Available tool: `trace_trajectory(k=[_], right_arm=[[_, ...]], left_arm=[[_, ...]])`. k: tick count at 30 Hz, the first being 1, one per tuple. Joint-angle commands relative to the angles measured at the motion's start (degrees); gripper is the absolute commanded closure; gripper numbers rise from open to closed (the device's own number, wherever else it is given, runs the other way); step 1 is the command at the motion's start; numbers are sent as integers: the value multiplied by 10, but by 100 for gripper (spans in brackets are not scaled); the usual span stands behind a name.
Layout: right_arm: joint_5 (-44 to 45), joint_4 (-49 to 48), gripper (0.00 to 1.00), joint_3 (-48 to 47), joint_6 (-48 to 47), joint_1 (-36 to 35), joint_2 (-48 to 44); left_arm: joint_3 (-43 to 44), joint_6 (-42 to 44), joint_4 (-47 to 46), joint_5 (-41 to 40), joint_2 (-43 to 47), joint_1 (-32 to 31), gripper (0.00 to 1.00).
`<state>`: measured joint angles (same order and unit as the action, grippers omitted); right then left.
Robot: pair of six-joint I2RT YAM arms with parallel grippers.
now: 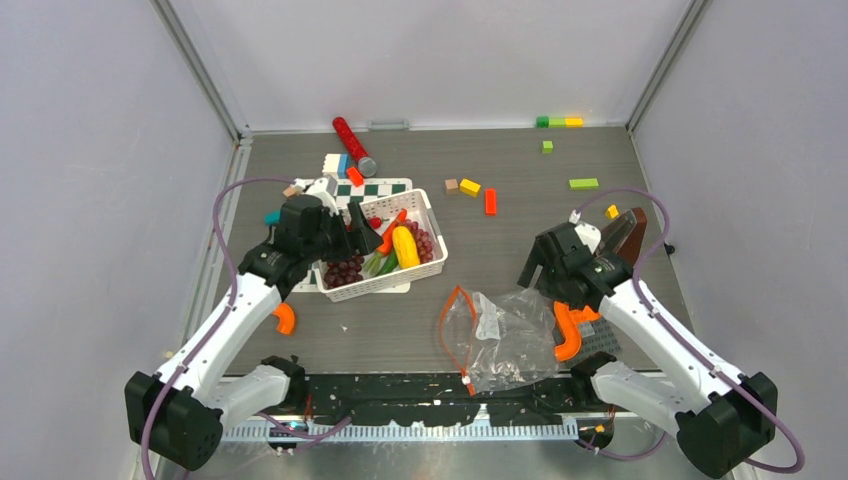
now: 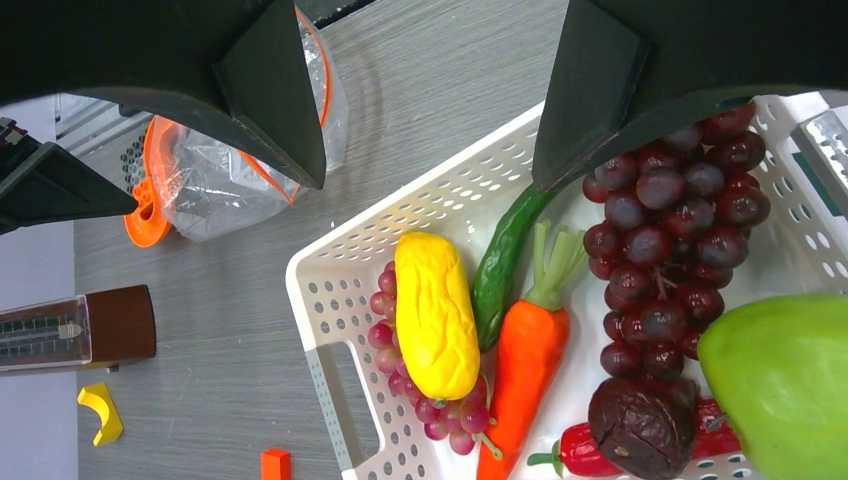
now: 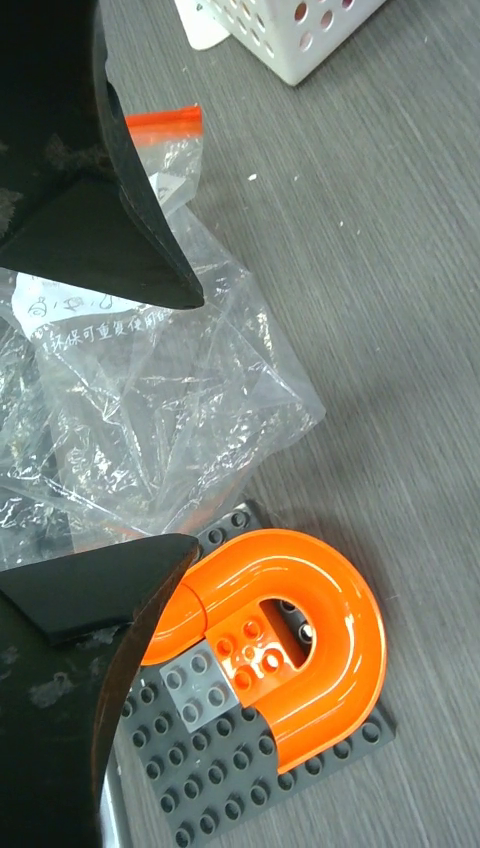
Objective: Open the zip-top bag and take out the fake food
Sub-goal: Place the fake fruit in the bin, then move the zipper food storage bag to the center of the board.
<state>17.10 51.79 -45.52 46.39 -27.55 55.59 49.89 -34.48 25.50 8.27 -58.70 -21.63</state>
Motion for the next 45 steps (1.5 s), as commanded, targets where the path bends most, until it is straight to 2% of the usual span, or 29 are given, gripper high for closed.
trace_trajectory(k=[1, 7, 13, 17, 18, 19, 21, 23, 25, 28, 36, 45], right_arm=[[24, 19, 10, 1, 4, 4, 11], [10, -35, 12, 37, 10, 7, 43], [-6, -84, 24, 64, 6, 9, 71], [-14, -100, 42, 69, 6, 10, 78], [-16, -103, 50, 69, 6, 10, 77], [-16, -104, 55, 69, 6, 10, 72], [-16, -107, 74, 68, 6, 10, 62], [-15, -107, 88, 67, 4, 10, 51], [-12, -105, 97, 64, 4, 10, 38], [2, -90, 100, 54, 5, 10, 21], [96, -48, 100, 8, 3, 14, -6], [103, -68, 100, -91, -70, 57, 76]], left_arm=[[-4, -9, -15, 20, 4, 1, 22], [-8, -7, -10, 19, 12, 1, 22], [-14, -9, -9, 20, 18, 1, 22], [-16, -10, -9, 20, 19, 1, 22], [-16, -11, -9, 20, 18, 1, 22], [-17, -10, -9, 19, 18, 1, 22], [-18, -11, -9, 19, 18, 1, 22], [-18, -12, -9, 20, 17, 1, 22], [-19, -14, -11, 20, 16, 1, 22], [-19, -15, -11, 21, 16, 1, 22], [-24, -16, -3, 19, 26, 1, 22], [-34, -11, 18, 10, 48, 1, 22]])
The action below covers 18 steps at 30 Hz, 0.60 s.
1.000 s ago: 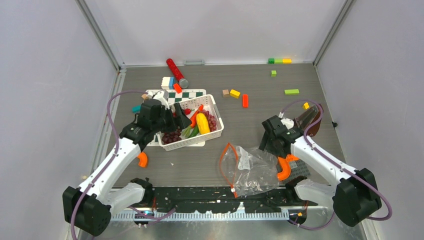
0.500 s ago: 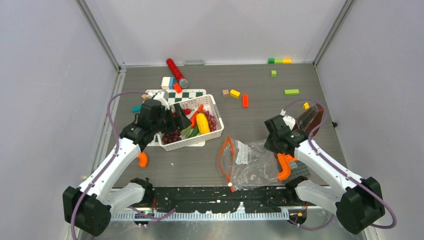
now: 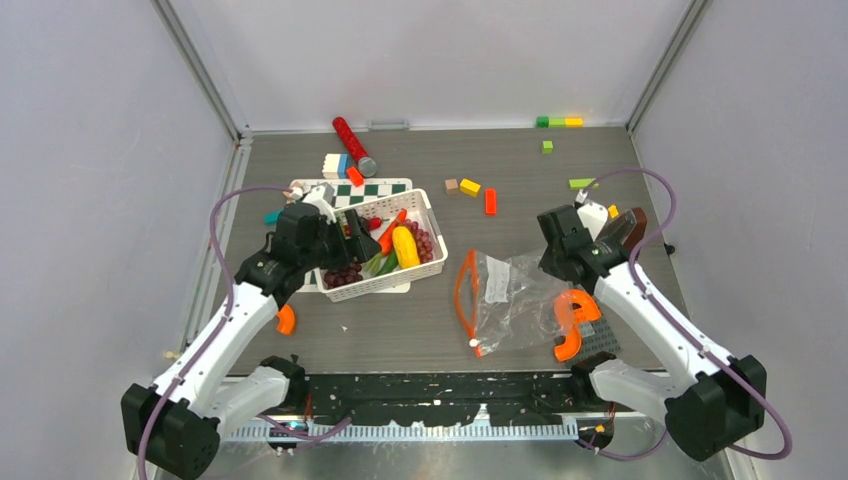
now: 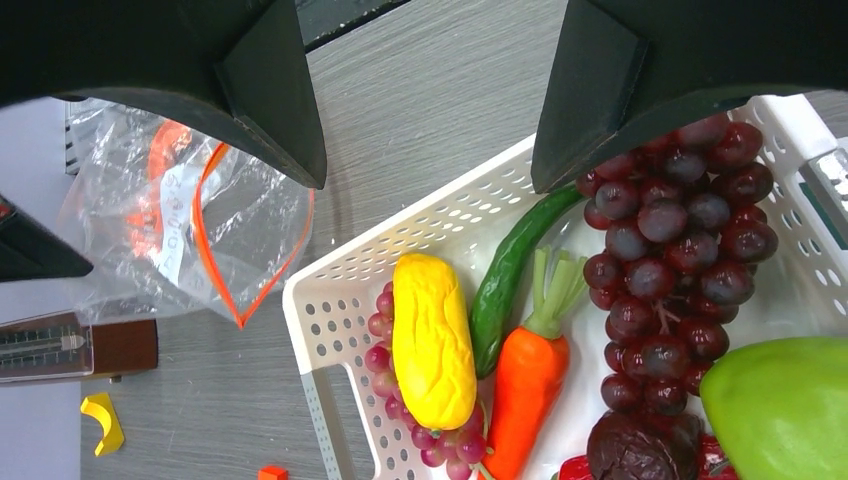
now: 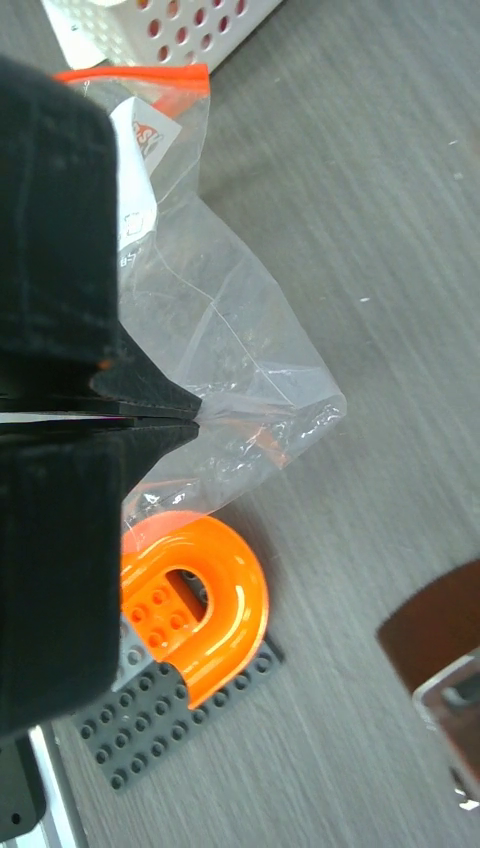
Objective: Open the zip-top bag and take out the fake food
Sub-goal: Move the zipper food storage bag to the center of the board.
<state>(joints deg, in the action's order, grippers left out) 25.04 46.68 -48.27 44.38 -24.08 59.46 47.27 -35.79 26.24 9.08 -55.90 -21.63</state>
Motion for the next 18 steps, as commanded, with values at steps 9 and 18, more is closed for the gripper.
trace_trajectory(k=[9, 18], right_arm=[[-108, -44, 60, -155, -126, 120, 124], [-84, -61, 25, -137, -167, 124, 92]], left_arm=[[-31, 16, 33, -18, 47, 1, 21], [-33, 44, 71, -67, 66, 1, 1]])
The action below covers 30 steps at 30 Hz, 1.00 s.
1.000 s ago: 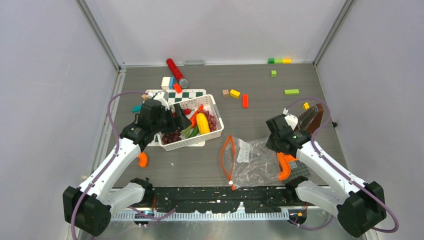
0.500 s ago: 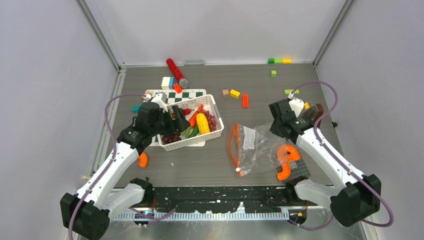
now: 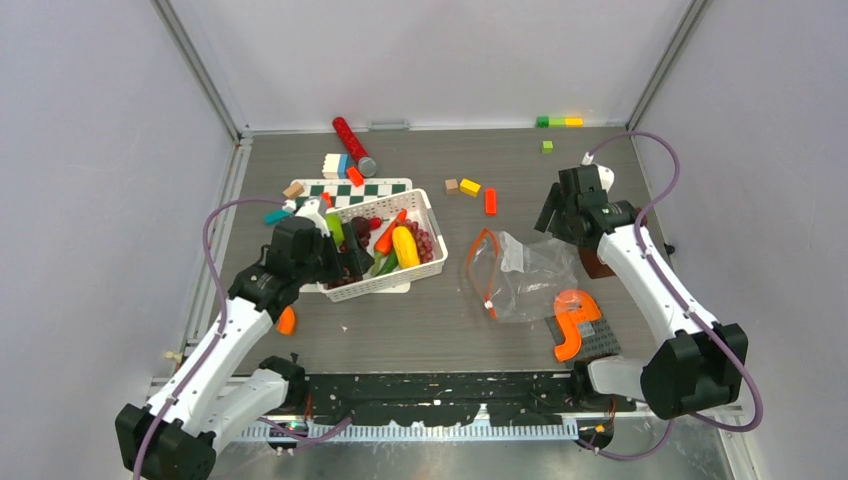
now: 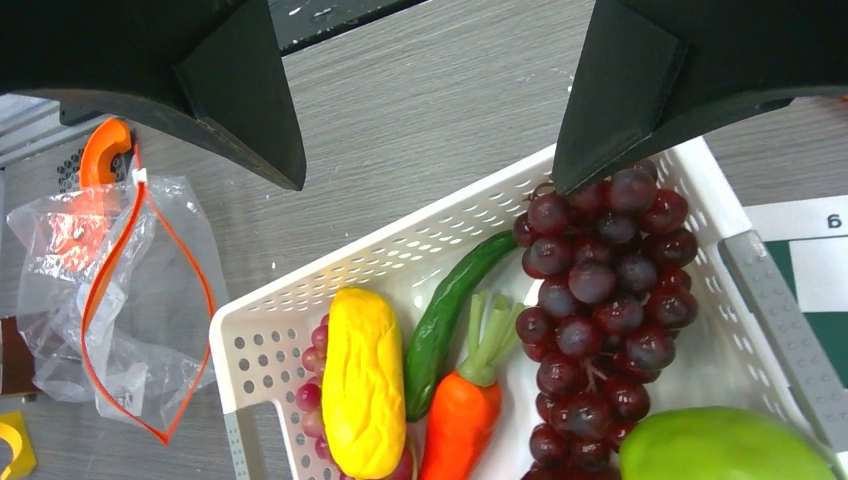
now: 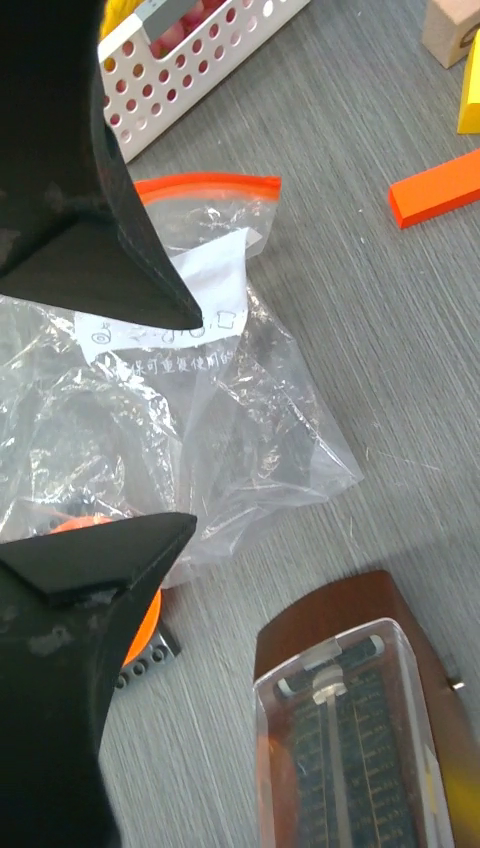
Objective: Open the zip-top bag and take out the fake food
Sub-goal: Move the zipper food storage bag to the center of the board, then reset both arms
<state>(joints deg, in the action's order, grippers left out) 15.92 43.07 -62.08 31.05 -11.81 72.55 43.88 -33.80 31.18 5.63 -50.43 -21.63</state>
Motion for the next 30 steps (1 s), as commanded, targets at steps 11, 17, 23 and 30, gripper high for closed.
trace_trajectory(k=[11, 17, 23, 30], right_arm=[[22, 62, 2, -31, -5, 2, -73], [-14, 144, 0, -67, 7, 1, -47], [-61, 159, 0, -50, 0, 1, -55], [-44, 166, 0, -37, 3, 1, -79]], left_arm=[[18, 42, 61, -86, 32, 1, 0], [20, 43, 62, -84, 48, 1, 0], [46, 51, 91, -87, 51, 1, 0], [97, 83, 143, -124, 53, 1, 0]])
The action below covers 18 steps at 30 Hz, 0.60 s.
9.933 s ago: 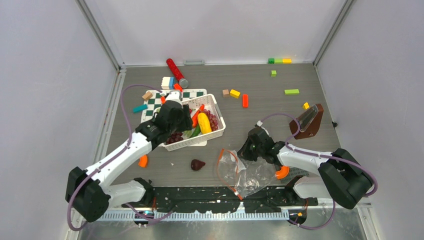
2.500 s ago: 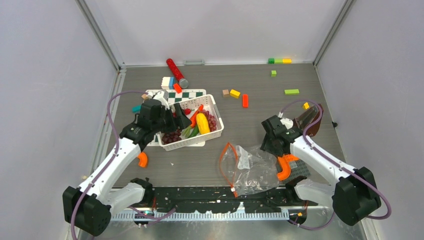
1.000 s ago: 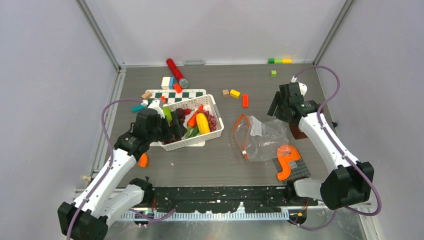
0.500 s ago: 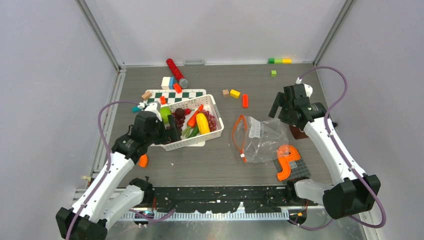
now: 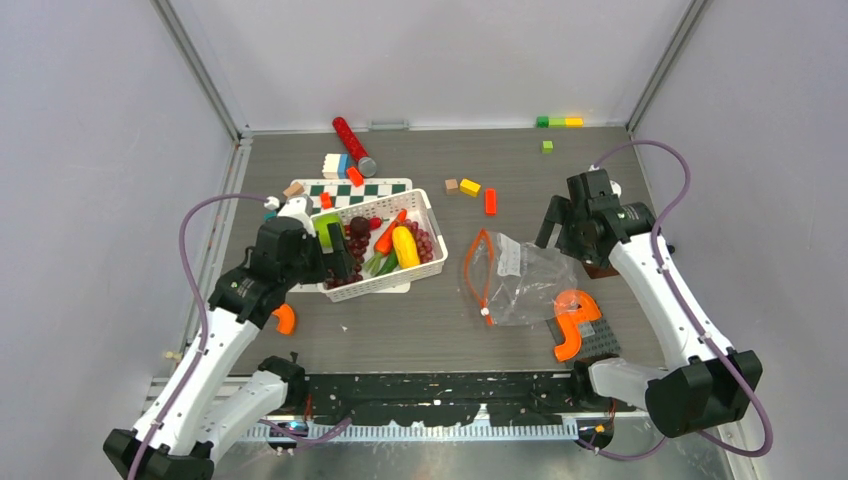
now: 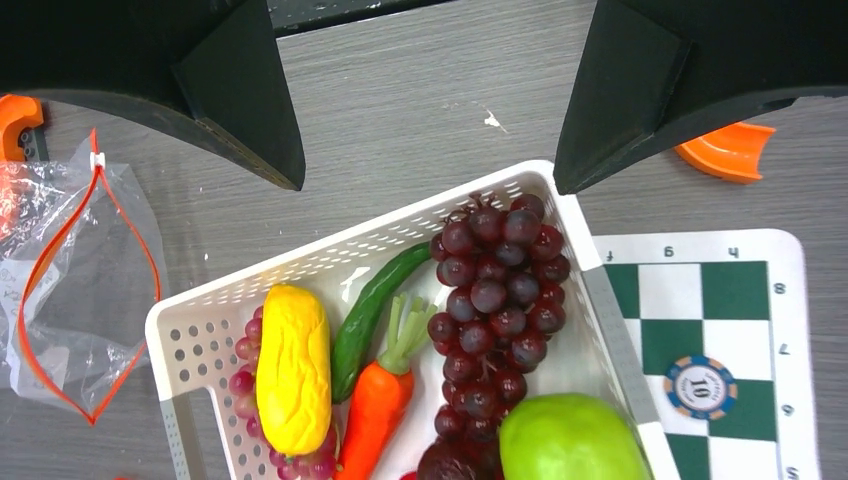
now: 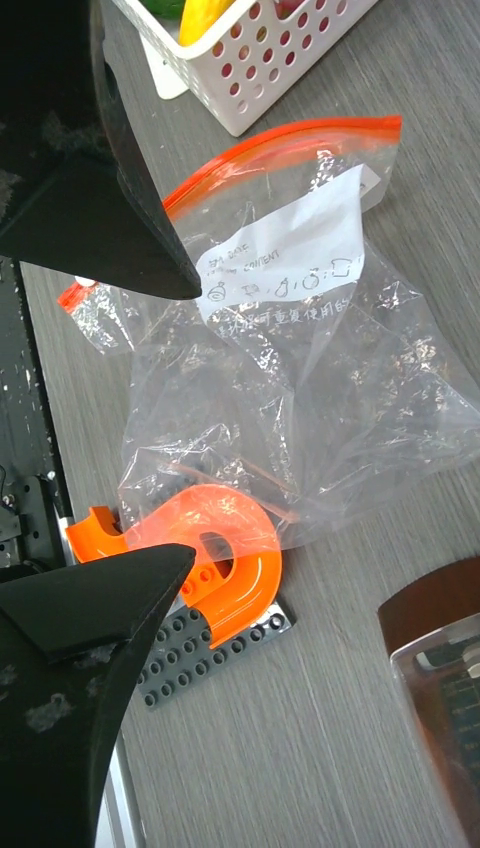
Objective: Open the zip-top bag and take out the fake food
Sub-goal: Reset both arms
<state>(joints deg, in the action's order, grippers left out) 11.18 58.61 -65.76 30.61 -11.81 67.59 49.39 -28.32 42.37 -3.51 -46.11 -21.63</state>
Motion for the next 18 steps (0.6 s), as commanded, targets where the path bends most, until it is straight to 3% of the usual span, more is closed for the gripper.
trace_trajectory(k=[1, 18], right_arm=[[3, 12, 1, -1, 4, 2, -30], [11, 10, 0, 21, -19, 1, -47]], left_arm=[[46, 32, 39, -39, 12, 1, 0], [17, 53, 49, -77, 80, 1, 0]])
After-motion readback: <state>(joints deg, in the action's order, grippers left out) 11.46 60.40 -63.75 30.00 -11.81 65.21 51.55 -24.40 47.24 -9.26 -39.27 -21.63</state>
